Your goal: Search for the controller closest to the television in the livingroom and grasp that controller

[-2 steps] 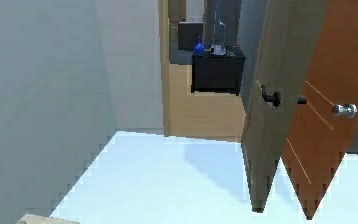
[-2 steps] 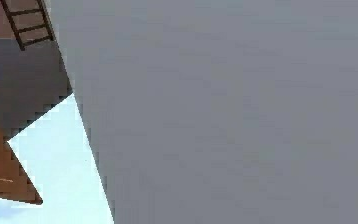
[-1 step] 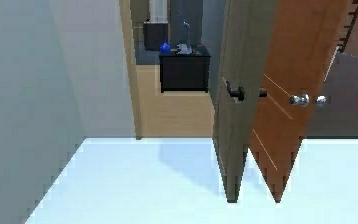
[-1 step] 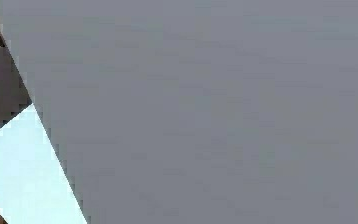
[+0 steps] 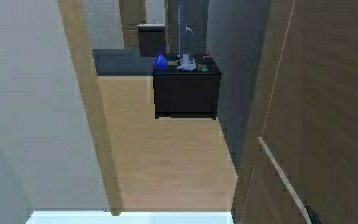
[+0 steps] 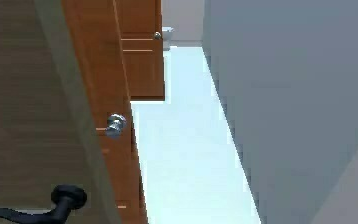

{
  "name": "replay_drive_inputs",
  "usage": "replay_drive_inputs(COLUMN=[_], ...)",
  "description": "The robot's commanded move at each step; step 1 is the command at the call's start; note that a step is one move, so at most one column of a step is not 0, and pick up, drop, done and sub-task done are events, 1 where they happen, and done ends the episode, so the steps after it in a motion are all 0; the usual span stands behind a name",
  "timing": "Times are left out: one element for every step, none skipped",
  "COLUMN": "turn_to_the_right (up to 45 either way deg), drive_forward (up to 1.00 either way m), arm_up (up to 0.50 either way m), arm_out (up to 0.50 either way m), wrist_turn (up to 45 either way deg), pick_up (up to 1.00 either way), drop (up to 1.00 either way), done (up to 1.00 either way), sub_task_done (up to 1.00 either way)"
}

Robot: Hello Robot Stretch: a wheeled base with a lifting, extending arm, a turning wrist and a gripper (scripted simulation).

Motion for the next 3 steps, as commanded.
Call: replay_drive_inputs(turn_to_the_right=[0.0,0.0,-45.0], drive_forward=[1.0,0.85,0.0], arm_up=[0.0,0.0,0.0], arm_out=[0.0,0.0,0.0], wrist_turn=[0.0,0.0,0.0], pick_up=[0.0,0.0,0.0], drop=[0.0,0.0,0.0], done=[0.0,0.0,0.0], sub_task_done=[0.0,0.0,0.0])
